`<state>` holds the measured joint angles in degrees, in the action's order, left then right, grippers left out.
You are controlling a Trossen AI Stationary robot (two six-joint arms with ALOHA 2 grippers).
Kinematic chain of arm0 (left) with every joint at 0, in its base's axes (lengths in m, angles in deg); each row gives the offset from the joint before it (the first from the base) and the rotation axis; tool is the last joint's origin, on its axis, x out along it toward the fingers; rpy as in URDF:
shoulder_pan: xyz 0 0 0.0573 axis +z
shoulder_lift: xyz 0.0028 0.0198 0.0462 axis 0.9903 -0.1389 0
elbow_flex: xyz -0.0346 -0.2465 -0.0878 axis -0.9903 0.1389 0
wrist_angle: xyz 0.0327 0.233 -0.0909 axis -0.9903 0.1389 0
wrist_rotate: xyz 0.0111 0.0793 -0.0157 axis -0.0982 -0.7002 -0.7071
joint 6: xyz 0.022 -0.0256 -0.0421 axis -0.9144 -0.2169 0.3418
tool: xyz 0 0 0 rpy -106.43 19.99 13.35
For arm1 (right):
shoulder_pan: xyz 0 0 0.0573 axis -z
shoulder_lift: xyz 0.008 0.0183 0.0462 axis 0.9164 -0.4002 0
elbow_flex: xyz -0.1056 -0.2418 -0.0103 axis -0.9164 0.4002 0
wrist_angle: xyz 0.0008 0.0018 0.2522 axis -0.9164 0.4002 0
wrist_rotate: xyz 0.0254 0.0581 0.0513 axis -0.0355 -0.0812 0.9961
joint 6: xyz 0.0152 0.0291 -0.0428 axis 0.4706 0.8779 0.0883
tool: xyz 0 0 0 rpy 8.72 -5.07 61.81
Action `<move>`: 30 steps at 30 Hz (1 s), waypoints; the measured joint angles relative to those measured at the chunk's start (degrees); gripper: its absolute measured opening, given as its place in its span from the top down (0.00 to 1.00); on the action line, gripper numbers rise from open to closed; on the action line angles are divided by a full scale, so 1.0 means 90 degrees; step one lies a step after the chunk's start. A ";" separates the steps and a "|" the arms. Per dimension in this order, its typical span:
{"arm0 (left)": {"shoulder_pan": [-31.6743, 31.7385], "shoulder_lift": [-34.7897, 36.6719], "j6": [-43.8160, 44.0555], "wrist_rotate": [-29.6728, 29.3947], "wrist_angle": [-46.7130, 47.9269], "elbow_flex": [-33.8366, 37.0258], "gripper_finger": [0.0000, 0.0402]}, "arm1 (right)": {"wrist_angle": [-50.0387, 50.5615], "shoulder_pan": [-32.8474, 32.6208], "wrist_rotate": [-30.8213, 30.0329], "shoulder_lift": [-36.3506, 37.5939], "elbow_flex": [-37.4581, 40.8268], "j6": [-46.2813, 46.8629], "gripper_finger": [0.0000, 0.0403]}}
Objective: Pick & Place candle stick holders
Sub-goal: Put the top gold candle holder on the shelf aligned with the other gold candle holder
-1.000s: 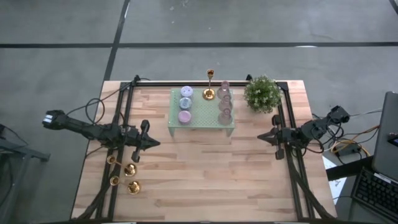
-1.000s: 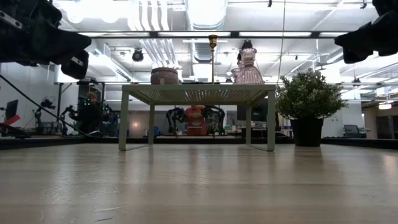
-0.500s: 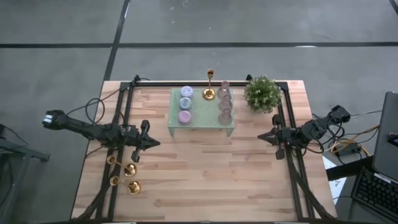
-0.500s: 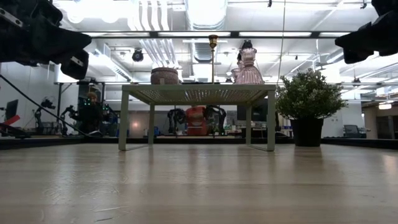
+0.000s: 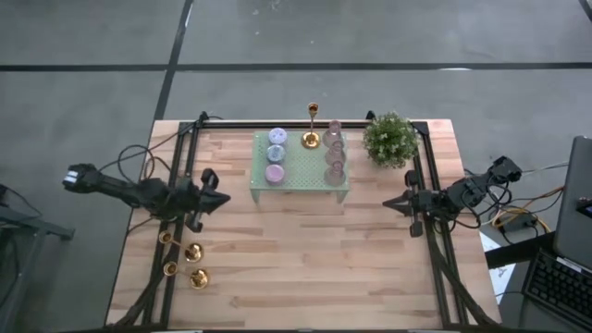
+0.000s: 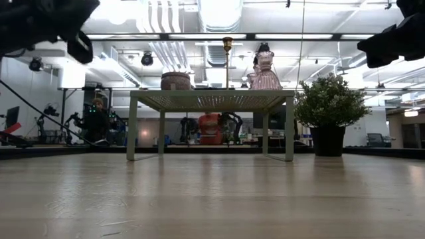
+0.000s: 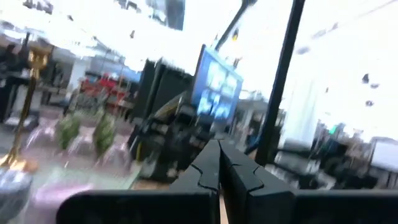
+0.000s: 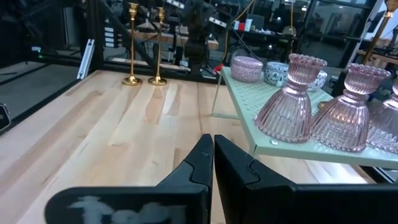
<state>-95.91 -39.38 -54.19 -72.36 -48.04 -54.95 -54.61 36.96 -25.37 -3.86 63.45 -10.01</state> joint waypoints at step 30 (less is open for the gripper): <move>-0.0027 -0.0272 -0.0754 0.2316 0.4333 -0.4238 0.63 | -0.0002 0.0000 0.0000 0.0000 0.0005 -0.0023 0.98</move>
<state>-96.15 -41.82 -60.98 -51.51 -9.04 -93.09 -54.63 36.96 -25.37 -3.86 63.49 -10.21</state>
